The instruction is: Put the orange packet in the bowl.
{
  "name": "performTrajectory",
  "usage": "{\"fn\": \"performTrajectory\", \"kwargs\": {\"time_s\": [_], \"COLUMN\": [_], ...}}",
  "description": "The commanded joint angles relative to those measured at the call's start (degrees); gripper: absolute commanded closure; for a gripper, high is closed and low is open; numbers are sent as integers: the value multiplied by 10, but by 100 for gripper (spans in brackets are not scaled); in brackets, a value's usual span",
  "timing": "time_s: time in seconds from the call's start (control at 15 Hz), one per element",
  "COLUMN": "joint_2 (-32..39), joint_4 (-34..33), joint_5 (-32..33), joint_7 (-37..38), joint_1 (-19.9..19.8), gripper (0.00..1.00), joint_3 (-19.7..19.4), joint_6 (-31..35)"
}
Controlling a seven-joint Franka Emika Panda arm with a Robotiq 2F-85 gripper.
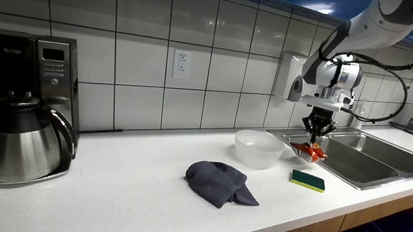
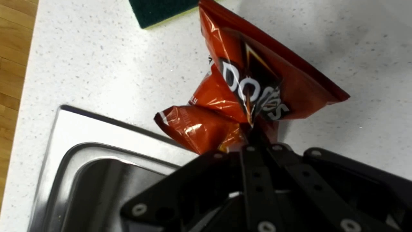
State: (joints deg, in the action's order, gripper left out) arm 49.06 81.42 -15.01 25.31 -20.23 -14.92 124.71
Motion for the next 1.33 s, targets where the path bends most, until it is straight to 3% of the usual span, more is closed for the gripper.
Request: {"fn": "performTrajectory", "kwargs": {"time_s": [0.0, 0.67, 1.27], "joint_2": [-61, -152, -168], "joint_4": [30, 121, 164], "joint_5": [-3, -1, -1], "joint_7": [-32, -93, -115], "joint_1": [5, 50, 87], "gripper": [100, 100, 100], "joint_3": [17, 52, 74], "joint_6": [-7, 19, 25]}}
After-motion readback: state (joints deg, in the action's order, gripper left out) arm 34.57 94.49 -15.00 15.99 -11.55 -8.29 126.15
